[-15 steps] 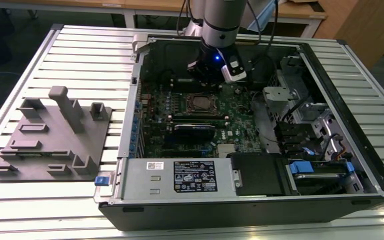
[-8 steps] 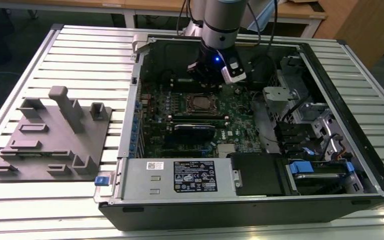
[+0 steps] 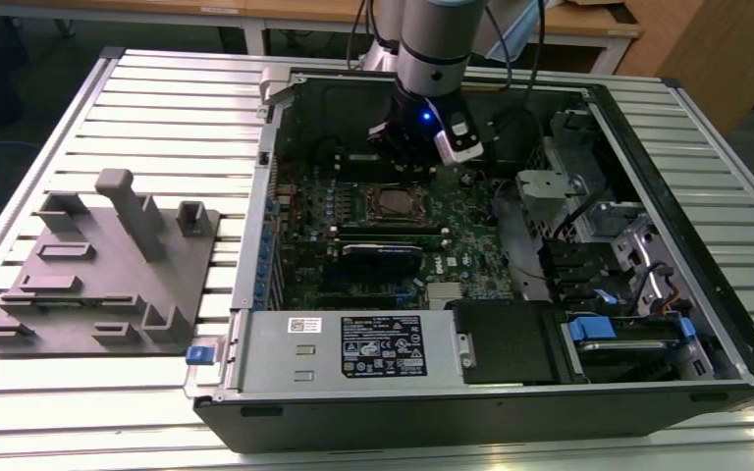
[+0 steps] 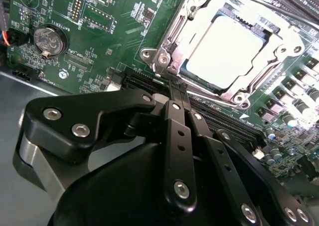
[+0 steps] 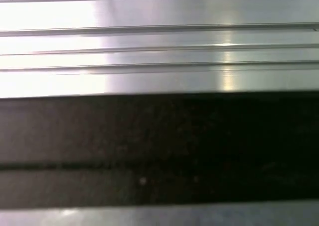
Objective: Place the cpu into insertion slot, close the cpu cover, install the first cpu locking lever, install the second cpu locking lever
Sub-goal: 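Install the first cpu locking lever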
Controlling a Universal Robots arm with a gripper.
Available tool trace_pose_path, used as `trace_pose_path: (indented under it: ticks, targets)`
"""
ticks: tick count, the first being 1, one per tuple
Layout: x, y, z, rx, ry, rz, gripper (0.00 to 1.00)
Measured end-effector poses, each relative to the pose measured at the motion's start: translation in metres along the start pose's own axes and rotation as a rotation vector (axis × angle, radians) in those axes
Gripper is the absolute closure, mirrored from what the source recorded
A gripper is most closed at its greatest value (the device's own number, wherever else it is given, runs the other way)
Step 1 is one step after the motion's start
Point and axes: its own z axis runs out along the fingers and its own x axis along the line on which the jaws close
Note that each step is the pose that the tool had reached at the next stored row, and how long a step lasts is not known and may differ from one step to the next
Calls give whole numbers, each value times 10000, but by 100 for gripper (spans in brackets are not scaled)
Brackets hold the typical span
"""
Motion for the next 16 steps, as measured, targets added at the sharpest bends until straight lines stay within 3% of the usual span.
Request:
trace_pose_path:
  ticks: [16]
  targets:
    - [-6,-1,10,21,0,0,90]
